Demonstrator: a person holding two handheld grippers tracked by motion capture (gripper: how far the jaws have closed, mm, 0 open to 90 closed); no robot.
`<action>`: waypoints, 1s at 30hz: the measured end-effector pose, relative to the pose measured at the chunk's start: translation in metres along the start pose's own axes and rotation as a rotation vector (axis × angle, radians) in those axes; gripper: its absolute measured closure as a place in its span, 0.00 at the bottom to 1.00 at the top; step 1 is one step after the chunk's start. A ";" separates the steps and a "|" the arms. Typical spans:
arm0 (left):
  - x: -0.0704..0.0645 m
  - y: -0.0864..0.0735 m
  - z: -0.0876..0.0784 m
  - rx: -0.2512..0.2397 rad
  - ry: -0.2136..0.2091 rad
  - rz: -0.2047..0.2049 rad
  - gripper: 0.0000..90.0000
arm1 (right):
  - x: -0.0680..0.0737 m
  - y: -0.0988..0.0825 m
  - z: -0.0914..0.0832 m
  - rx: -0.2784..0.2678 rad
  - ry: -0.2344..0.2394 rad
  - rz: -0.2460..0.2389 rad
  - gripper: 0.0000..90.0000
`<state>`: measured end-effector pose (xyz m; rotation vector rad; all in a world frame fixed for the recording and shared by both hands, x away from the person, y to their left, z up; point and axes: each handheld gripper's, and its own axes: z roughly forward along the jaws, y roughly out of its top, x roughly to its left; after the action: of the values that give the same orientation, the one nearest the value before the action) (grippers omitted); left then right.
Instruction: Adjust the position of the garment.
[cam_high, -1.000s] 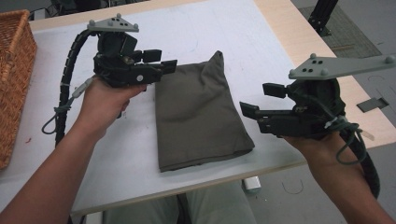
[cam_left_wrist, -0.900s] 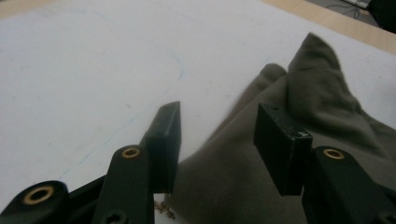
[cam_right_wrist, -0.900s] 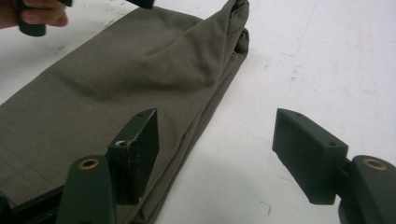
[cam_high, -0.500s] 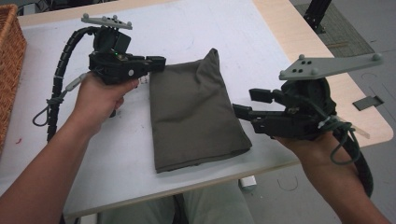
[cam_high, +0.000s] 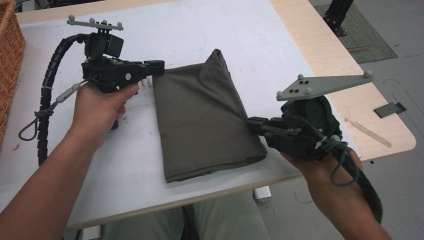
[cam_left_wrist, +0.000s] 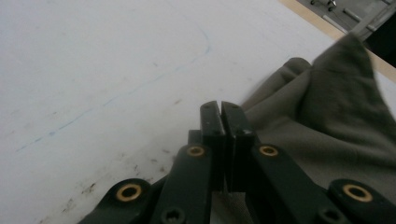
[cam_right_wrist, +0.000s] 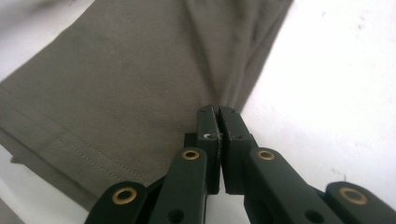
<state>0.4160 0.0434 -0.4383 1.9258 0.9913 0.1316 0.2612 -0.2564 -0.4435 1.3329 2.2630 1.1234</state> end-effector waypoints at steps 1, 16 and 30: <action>-0.001 -0.001 0.000 -0.003 0.002 -0.005 0.99 | -0.001 0.000 -0.001 0.002 0.000 0.012 0.98; -0.006 -0.001 0.002 -0.016 0.011 0.010 0.98 | -0.027 0.070 0.045 -0.141 -0.015 0.000 0.80; -0.007 -0.002 0.003 -0.016 0.028 -0.018 0.98 | -0.045 0.059 0.056 -0.083 -0.044 0.144 0.99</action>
<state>0.4119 0.0373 -0.4394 1.9050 1.0227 0.1560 0.3539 -0.2510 -0.4422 1.4918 2.0947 1.2080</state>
